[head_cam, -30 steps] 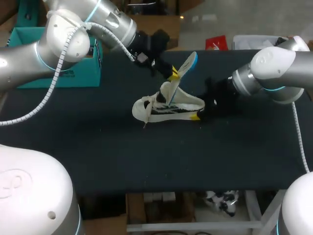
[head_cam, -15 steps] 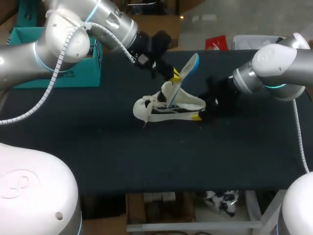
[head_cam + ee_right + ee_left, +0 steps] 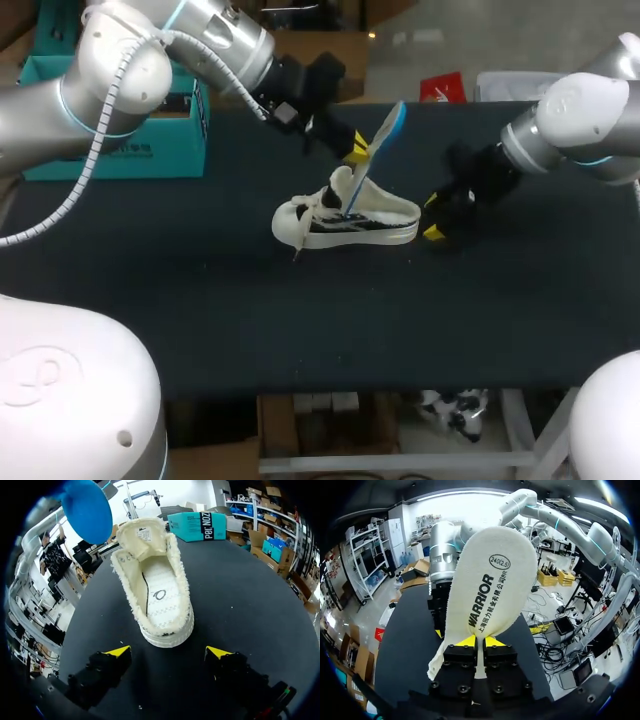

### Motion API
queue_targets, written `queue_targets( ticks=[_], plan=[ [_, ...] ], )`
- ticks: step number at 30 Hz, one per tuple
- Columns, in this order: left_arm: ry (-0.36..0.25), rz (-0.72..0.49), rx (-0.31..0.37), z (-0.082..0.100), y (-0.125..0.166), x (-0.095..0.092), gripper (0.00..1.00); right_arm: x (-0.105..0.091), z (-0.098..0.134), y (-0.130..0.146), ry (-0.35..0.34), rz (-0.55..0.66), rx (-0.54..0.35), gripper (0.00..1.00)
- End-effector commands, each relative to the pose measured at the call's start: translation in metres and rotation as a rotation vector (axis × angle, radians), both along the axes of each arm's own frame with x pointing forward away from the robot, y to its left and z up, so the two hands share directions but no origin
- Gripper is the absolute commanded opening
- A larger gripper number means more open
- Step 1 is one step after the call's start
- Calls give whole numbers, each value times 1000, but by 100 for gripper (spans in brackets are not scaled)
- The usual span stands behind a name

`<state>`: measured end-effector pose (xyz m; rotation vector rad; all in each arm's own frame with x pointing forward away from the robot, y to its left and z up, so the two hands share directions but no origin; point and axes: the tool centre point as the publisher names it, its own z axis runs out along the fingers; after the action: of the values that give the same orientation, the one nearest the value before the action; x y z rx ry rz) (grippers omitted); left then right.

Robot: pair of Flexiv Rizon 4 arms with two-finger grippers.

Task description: Open the shoe tongue, take the insole out of the shoe, put the insole back into the shoe, and pack the shoe into the shoebox

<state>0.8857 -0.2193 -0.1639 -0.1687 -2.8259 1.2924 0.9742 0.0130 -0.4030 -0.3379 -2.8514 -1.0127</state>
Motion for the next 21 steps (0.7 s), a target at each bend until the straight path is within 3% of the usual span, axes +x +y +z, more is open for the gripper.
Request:
queue_targets(
  ticks=[1, 10, 21],
  plan=[
    [6, -15, -25, 6, 15, -4, 0, -7, 33, -7, -12, -11, -93, 100],
    [14, 12, -31, 14, 55, -23, 0, 6, 69, -2, -42, 31, -204, 100],
    [45, 166, 49, -10, 106, -35, 0, 27, 88, 28, -42, 74, -359, 100]
  ],
)
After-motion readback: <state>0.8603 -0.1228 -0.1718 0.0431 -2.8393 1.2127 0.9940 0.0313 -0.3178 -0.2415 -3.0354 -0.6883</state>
